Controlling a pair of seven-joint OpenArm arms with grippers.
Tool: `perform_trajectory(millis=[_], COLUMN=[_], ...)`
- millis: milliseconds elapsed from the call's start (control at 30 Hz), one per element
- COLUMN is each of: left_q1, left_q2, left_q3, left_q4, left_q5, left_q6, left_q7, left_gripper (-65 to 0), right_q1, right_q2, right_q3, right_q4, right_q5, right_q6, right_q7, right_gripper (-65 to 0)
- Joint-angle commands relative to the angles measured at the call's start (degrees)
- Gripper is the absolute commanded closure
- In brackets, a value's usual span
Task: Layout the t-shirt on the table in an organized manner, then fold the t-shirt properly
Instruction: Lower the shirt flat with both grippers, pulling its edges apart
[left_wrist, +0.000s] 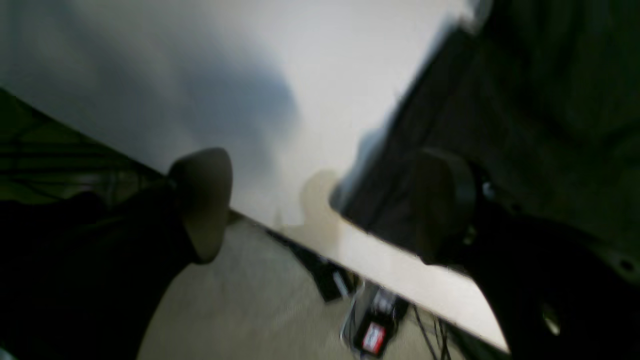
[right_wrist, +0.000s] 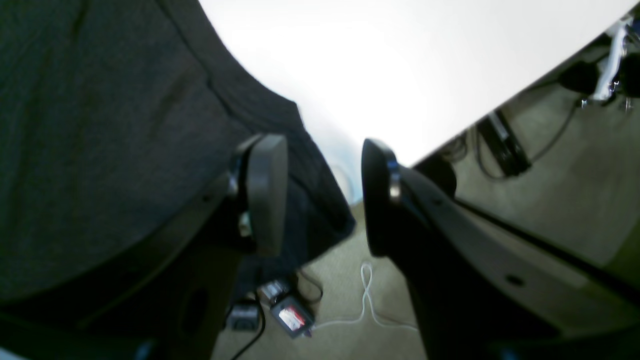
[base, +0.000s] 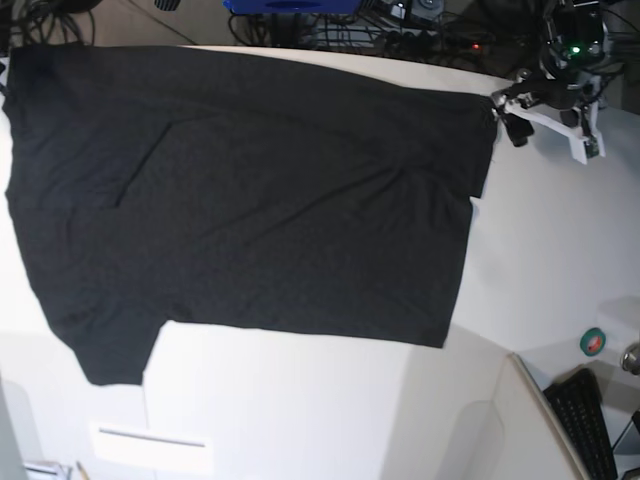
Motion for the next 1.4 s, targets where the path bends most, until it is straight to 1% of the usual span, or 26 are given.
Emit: perform_trajectory(millis=[0, 33, 67, 100, 133, 200, 267, 367, 433, 533, 600, 700, 767, 800, 867, 900, 933, 1033, 1067, 1133, 1233, 1267, 1367], left_q1=[0.06, -0.20, -0.56, -1.96, -3.55, -5.92, -8.29, -10.93, -11.37, -11.46, -11.46, -11.11, -11.02, -11.02, -11.02, -11.02, -11.02, -11.11, -11.11, -11.11, -11.11, -11.11, -11.28], left_q2=[-0.23, -0.05, -0.05, -0.05, -0.05, -0.05, -0.05, 0.04, -0.05, -0.32, -0.40, -0.49, -0.49, -0.49, -0.49, -0.49, -0.49, -0.40, -0.40, -0.40, -0.40, -0.40, -0.23], left_q3=[-1.24, -1.76, -1.50, -0.97, -0.09, 1.67, 3.25, 3.51, 3.78, 3.42, 3.42, 3.34, 3.34, 3.34, 3.34, 3.34, 3.34, 3.34, 3.34, 3.34, 3.34, 3.34, 3.34], left_q4=[2.08, 2.70, 2.96, 2.96, 2.52, 1.47, 1.11, 0.85, 0.85, 0.94, 0.94, 0.85, 0.85, 0.85, 0.85, 0.85, 0.85, 0.85, 0.85, 0.85, 0.76, 0.76, 0.76], left_q5=[-0.01, -0.01, -0.01, -0.09, -0.09, -0.09, -0.09, -0.09, -0.01, -0.01, 0.26, 0.43, 0.43, 0.43, 0.43, 0.43, 0.43, 0.43, 0.43, 0.34, 0.43, 0.52, 0.52], left_q6=[-0.43, -0.43, -0.43, -0.52, -0.52, -0.52, -0.52, -0.52, -0.52, -0.52, -0.52, -0.52, -0.52, -0.52, -0.52, -0.52, -0.52, -0.52, -0.52, -0.52, -0.52, -0.52, -0.52], left_q7=[-1.19, -1.19, -1.19, -1.19, -1.19, -1.01, 1.36, 5.06, 5.85, 5.93, 5.93, 5.93, 5.93, 5.93, 5.93, 5.93, 5.93, 5.93, 5.93, 5.93, 5.93, 5.93, 6.02], left_gripper=[-52.5, -52.3, -52.0, -50.0, -44.3, -25.7, 0.0, 0.0, 0.0, 0.0, 0.0, 0.0, 0.0, 0.0, 0.0, 0.0, 0.0, 0.0, 0.0, 0.0, 0.0, 0.0, 0.0], right_q1=[0.96, 2.37, 3.77, 5.71, 7.82, 11.86, 18.01, 27.86, 33.75, 39.73, 42.01, 43.42, 43.24, 43.16, 41.66, 41.13, 40.87, 40.61, 40.17, 39.64, 38.15, 37.88, 37.44], right_q2=[1.22, 1.31, 2.19, 3.60, 5.18, 9.40, 13.62, 19.51, 22.68, 26.63, 28.13, 28.92, 28.83, 28.65, 28.30, 28.04, 27.51, 26.72, 26.63, 26.46, 25.14, 25.14, 25.05], right_q3=[0.13, 0.13, 0.04, -0.84, -3.21, -7.78, -11.56, -15.08, -16.84, -21.76, -26.25, -31.96, -33.63, -34.25, -35.30, -35.83, -36.36, -37.41, -37.32, -37.32, -37.32, -37.32, -36.88], right_q4=[2.10, 2.45, 2.45, 1.92, 0.17, -5.64, -14.08, -29.55, -40.36, -55.57, -63.48, -72.19, -74.12, -74.73, -74.82, -74.65, -74.65, -74.65, -74.56, -73.33, -69.20, -68.05, -64.89], right_q5=[0.50, 0.50, 0.41, 0.32, 0.15, 0.15, 0.15, 0.06, 0.06, -0.03, -0.03, -0.03, -0.03, -0.03, -0.03, -0.03, -0.03, -0.03, 0.06, 0.06, 0.06, 0.06, 0.32], right_q6=[0.11, 0.11, 0.11, 0.11, 0.11, 0.11, 0.11, 0.11, 0.11, -0.24, -0.24, -0.33, -0.51, -1.47, -4.99, -6.04, -6.57, -6.48, -6.48, -6.48, -6.40, -6.40, -6.40], right_q7=[1.13, 1.13, 1.13, 1.13, 1.13, 1.31, 1.57, 1.84, 3.95, 13.18, 19.86, 28.56, 31.46, 32.43, 33.13, 33.13, 33.13, 33.13, 33.13, 33.13, 32.60, 32.60, 31.64], right_gripper=[-24.3, -24.3, -24.5, -24.5, -25.7, -28.4, -30.3, -33.6, -34.5, -34.7, -34.7, -34.7, -34.7, -34.7, -34.7, -34.7, -34.7, -33.6, -31.2, -20.9, -1.7, 0.0, 0.0])
